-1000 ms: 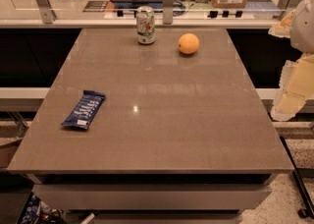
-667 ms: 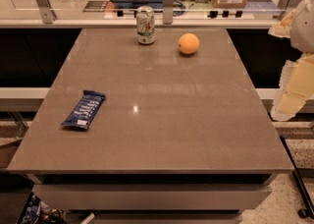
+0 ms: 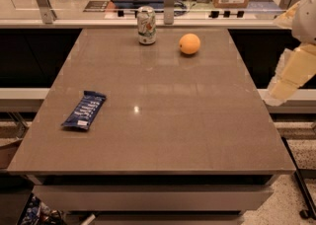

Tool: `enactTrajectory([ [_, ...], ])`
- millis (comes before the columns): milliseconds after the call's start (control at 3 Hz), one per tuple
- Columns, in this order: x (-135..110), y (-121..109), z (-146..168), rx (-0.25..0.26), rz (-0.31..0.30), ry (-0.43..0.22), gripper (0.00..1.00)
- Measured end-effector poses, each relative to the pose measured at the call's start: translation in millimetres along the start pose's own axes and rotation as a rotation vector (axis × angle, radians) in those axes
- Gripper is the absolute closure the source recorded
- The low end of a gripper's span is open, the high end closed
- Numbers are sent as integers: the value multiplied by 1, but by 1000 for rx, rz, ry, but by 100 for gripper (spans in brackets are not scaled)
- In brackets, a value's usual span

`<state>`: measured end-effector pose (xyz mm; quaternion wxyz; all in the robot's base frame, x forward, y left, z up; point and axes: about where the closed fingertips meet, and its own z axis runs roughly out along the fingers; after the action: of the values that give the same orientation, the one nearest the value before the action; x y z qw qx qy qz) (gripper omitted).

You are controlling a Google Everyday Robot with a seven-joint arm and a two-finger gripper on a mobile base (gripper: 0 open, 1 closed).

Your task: Move orange near rxbar blueberry

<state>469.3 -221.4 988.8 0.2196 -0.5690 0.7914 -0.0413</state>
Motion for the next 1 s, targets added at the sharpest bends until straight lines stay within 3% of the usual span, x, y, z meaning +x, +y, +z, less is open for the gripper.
enactTrajectory([
  [667, 1, -54, 36, 126, 244, -207, 0],
  [1000, -11, -92, 56, 193, 322, -359, 0],
])
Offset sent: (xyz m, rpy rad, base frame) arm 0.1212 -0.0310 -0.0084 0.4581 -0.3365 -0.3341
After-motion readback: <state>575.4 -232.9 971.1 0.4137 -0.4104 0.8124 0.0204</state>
